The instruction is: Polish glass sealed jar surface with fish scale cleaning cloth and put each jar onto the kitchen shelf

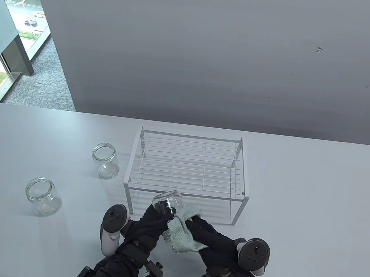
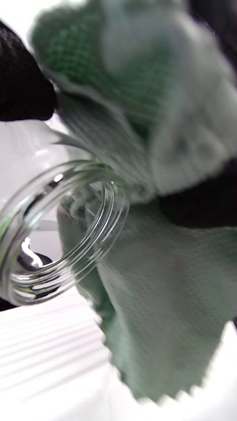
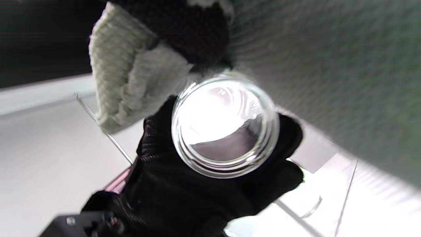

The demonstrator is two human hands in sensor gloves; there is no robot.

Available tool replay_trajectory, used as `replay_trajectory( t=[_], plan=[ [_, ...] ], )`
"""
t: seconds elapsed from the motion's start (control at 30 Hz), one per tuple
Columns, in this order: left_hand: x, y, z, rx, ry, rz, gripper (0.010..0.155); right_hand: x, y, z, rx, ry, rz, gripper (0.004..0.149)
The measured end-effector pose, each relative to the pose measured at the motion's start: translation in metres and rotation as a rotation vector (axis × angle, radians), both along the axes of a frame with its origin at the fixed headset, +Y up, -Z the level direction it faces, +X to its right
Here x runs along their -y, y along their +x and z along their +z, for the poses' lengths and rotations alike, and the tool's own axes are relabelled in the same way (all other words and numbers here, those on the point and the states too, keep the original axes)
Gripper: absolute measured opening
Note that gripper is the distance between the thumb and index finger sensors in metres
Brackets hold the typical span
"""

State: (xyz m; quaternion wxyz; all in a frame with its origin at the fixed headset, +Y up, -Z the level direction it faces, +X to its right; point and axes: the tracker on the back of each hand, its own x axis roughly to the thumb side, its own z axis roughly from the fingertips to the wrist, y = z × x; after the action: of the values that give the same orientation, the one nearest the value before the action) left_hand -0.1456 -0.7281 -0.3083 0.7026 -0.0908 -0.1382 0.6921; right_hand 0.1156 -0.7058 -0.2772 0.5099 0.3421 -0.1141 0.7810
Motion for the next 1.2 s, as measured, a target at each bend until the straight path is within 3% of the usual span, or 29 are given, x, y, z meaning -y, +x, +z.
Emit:
replay_trajectory(
  t=[0.23, 0.47, 0.6, 0.73, 1.2],
  plan=[
    [-0.028, -0.002, -0.004, -0.053, 0.186, -0.014, 0.116, -0.008, 0.009, -0.001, 0.072, 0.061, 0.328, 0.039],
    [-0.065, 0.035, -0.014, -0.181, 0.470, -0.252, 0.114, 0.001, 0.004, 0.000, 0.124, 0.078, 0.659, 0.039],
    [-0.075, 0.061, -0.025, -0.189, 0.566, -0.376, 0.114, 0.003, 0.005, -0.001, 0.147, 0.089, 0.787, 0.039],
    [-0.079, 0.083, -0.039, -0.184, 0.561, -0.421, 0.113, 0.005, 0.009, -0.002, 0.166, 0.088, 0.868, 0.039],
    [-0.067, 0.119, -0.075, -0.218, 0.522, -0.572, 0.113, 0.005, 0.016, -0.006, 0.167, 0.042, 0.837, 0.039]
  ],
)
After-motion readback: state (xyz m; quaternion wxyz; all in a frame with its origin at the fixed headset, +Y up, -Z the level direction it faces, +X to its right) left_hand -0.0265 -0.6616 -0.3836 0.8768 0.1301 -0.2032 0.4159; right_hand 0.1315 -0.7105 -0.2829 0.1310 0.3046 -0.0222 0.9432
